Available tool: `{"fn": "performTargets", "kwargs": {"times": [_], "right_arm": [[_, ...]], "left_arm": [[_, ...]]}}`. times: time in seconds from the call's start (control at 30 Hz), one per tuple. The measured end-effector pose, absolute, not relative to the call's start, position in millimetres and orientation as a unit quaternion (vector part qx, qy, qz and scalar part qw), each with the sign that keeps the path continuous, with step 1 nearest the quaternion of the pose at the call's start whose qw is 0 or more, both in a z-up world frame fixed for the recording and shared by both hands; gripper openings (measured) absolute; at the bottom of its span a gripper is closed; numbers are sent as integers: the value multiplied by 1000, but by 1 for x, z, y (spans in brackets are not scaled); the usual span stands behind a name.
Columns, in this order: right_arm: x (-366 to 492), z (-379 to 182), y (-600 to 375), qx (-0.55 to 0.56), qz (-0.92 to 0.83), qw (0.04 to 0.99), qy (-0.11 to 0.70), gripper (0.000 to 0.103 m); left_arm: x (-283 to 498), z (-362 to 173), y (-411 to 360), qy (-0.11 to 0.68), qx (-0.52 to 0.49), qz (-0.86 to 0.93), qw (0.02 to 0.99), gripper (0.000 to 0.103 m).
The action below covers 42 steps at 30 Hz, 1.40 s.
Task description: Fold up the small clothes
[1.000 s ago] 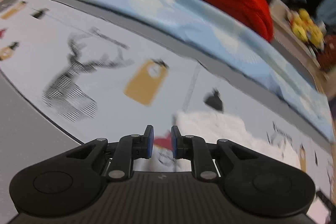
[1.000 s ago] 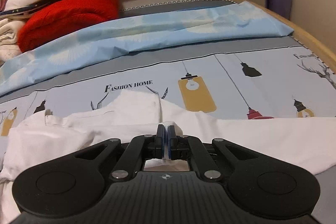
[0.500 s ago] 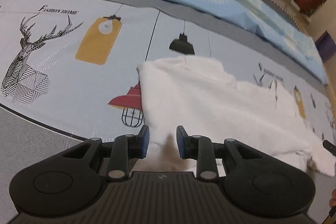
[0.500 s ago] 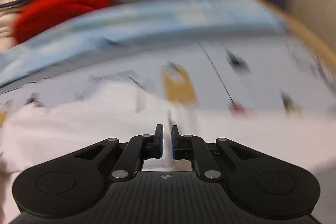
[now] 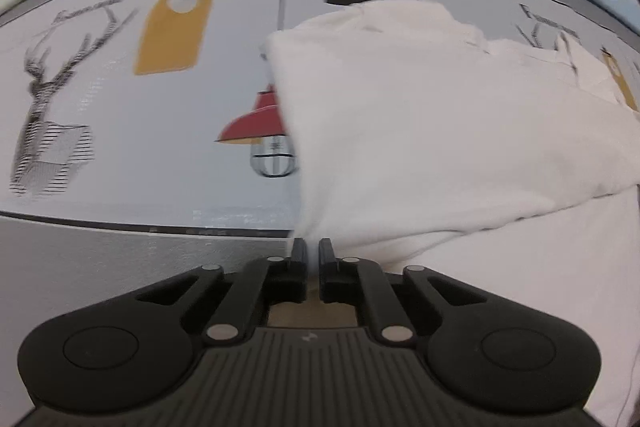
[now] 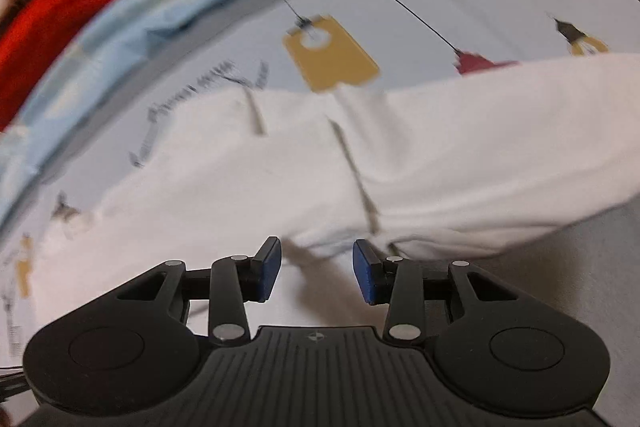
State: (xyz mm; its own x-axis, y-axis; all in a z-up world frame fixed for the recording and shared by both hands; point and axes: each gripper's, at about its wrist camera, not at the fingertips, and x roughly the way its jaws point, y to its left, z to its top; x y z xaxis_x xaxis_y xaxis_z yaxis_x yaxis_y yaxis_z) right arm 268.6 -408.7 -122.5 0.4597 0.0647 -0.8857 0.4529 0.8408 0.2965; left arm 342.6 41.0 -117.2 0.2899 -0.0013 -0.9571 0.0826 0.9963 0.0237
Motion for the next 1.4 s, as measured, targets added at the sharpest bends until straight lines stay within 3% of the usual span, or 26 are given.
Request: {"fn": "performTargets", "kwargs": {"times": [0.07, 0.2, 0.27, 0.33, 0.5, 0.63, 0.73, 0.83, 1.0, 1.07, 1.1, 1.13, 1.17, 1.33, 1.4], "right_arm": [[269, -116, -403, 247, -119, 827, 490, 41], [267, -101, -390, 220, -83, 865, 444, 41], [272, -112, -391, 213, -92, 847, 479, 41], [273, -128, -397, 204, -135, 819, 519, 40], [268, -106, -397, 187, -126, 851, 474, 37], [259, -95, -420, 212, -142, 848, 465, 38], [250, -82, -441, 221, -154, 852, 449, 38], [237, -68, -458, 218, -166, 863, 424, 43], [206, -65, -507, 239, -212, 860, 399, 42], [192, -72, -535, 264, -236, 850, 391, 36], [186, -76, -548, 277, -249, 842, 390, 23], [178, -81, -563, 291, -264, 834, 386, 16], [173, -86, -573, 302, -278, 828, 381, 16], [146, -110, -630, 344, -362, 791, 354, 21], [138, -120, -645, 354, -378, 781, 347, 38]], "left_arm": [[342, -111, 41, 582, 49, -16, 811, 15], [343, -102, 43, 565, -15, -67, 822, 15], [342, -119, 40, 597, 18, -54, 800, 18], [339, -123, 38, 595, 54, -43, 801, 29], [337, -92, 30, 544, 9, -87, 834, 31], [336, -119, 22, 591, 50, -63, 803, 31], [334, -93, 18, 569, 20, -64, 820, 33], [330, -64, 8, 532, 12, -66, 844, 45], [331, -52, -21, 515, 39, -76, 853, 47], [331, -51, -32, 513, 44, -85, 853, 47], [331, -51, -34, 512, 45, -88, 853, 47], [329, -50, -36, 512, 45, -91, 853, 47], [328, -52, -35, 512, 43, -92, 853, 47], [328, -57, -42, 516, 47, -87, 851, 47], [327, -56, -46, 514, 55, -89, 851, 47]]}}
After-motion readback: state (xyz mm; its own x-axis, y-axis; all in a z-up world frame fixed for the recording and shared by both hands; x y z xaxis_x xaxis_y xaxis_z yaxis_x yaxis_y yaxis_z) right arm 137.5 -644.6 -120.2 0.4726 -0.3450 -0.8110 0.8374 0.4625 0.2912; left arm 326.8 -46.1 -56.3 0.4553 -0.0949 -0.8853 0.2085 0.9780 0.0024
